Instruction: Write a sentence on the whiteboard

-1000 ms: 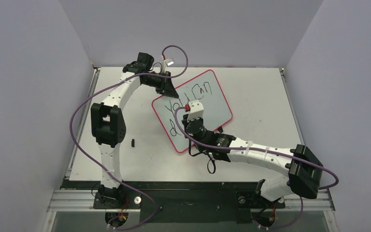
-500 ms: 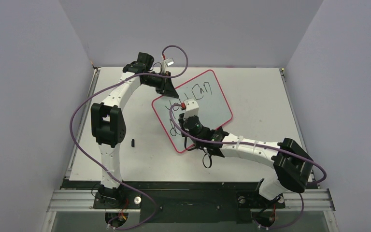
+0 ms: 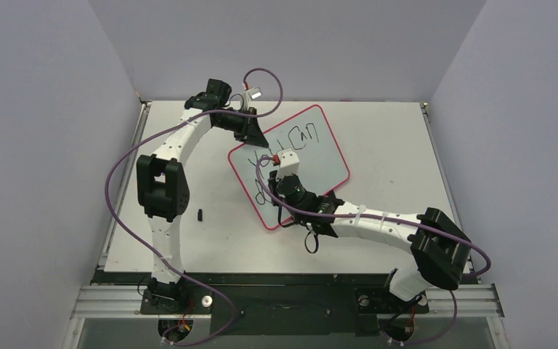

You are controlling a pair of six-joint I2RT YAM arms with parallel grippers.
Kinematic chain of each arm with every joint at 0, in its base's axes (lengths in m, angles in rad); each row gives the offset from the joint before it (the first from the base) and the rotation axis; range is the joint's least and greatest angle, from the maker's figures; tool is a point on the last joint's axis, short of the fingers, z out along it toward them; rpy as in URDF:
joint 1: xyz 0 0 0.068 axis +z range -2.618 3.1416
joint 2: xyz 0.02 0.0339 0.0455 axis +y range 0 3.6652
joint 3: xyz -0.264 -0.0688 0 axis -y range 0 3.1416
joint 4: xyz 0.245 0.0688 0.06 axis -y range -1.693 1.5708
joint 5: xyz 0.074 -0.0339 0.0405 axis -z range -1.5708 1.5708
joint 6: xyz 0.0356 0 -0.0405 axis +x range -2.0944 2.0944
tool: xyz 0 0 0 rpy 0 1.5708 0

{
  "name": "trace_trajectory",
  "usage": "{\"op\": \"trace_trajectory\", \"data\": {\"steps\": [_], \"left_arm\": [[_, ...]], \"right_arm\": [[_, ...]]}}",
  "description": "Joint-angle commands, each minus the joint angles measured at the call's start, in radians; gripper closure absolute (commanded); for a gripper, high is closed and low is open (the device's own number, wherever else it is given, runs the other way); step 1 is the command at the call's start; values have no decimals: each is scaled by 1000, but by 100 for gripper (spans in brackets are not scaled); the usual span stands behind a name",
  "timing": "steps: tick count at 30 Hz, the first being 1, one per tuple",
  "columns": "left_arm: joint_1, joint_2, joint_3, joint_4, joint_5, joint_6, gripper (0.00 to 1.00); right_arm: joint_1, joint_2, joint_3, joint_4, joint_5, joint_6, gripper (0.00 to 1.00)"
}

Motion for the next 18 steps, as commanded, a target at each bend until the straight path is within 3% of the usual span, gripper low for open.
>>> {"op": "trace_trajectory", "data": {"steps": [1, 9, 18], "left_arm": [[-9, -32, 24, 32, -104, 58, 100], [-8, -32, 25, 32, -104, 58, 100], [-9, -39, 20, 32, -106, 58, 100]], "right_arm": [[20, -14, -47, 33, -26, 30, 100], [25, -55, -126, 41, -6, 62, 100], [-1, -67, -95, -1, 53, 44, 100]]}}
